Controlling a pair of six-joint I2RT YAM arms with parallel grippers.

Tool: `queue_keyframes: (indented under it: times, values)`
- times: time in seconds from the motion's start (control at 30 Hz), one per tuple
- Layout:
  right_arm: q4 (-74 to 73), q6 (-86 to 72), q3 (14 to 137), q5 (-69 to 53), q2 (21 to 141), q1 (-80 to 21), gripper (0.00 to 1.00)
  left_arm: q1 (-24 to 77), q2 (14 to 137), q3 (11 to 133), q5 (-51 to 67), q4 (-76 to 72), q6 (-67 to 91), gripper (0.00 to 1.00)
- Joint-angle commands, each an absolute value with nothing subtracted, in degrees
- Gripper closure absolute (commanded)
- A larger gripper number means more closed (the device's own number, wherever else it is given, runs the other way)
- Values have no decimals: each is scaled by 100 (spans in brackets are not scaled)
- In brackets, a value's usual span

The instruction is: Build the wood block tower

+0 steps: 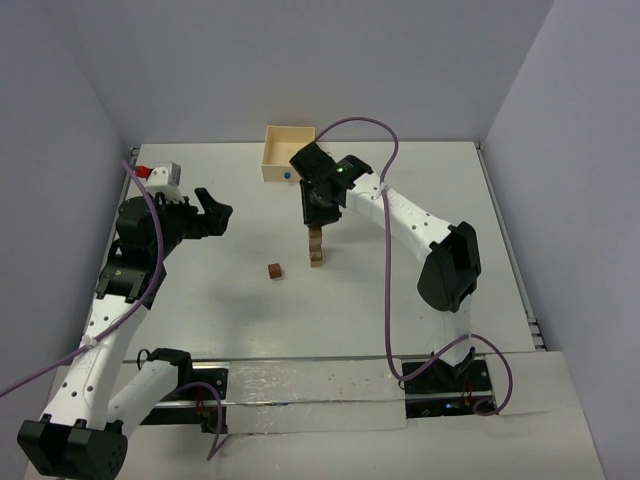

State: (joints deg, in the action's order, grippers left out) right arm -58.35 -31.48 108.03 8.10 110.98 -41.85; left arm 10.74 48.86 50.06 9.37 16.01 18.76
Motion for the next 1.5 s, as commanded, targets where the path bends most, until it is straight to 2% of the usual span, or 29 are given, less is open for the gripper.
queue_keyframes:
  times: [0.0,0.5,0.57,0.63,0.83,0.93,1.03,1.1,1.17,1.27,1.37,1.47]
  values:
    - [-5818,-3138,11057,861,11171,-4140,55,1037,4834,5045,976,1301,1854,1]
    - [-5718,-2999,11098,429,10974,-4148,11,1037,4875,5089,1094,1363,1755,1]
    - [-5659,-2876,11124,233,10871,-4163,6,1037,4960,5231,1400,1558,1436,1]
    - [-5596,-2569,11138,40,10725,-4166,2,1037,5055,5349,2306,1865,913,1]
    - [-5450,-1739,11024,-427,9984,-4140,0,1037,5236,5441,4042,2931,-1011,2]
    - [-5335,-1498,10901,-585,9622,-4097,0,1037,5385,5415,4310,3146,-1485,5]
    - [-5206,-1177,10786,-898,9093,-3952,0,1054,5694,5346,4827,3734,-2950,7]
    - [-5162,-1059,10725,-1022,8901,-3870,0,1080,5873,5377,4911,4048,-3632,8]
    - [-5134,-956,10579,-1097,8668,-3754,0,1145,6154,5538,4931,4605,-5102,11]
    - [-5048,-896,10251,-1061,8347,-3550,0,1369,6352,5651,4675,5007,-6078,14]
    - [-4994,-861,10051,-897,8139,-3354,0,1622,6525,5667,4319,4904,-6568,17]
    - [-4985,-875,9957,-843,7947,-2968,0,1848,6731,5542,4203,4329,-6134,23]
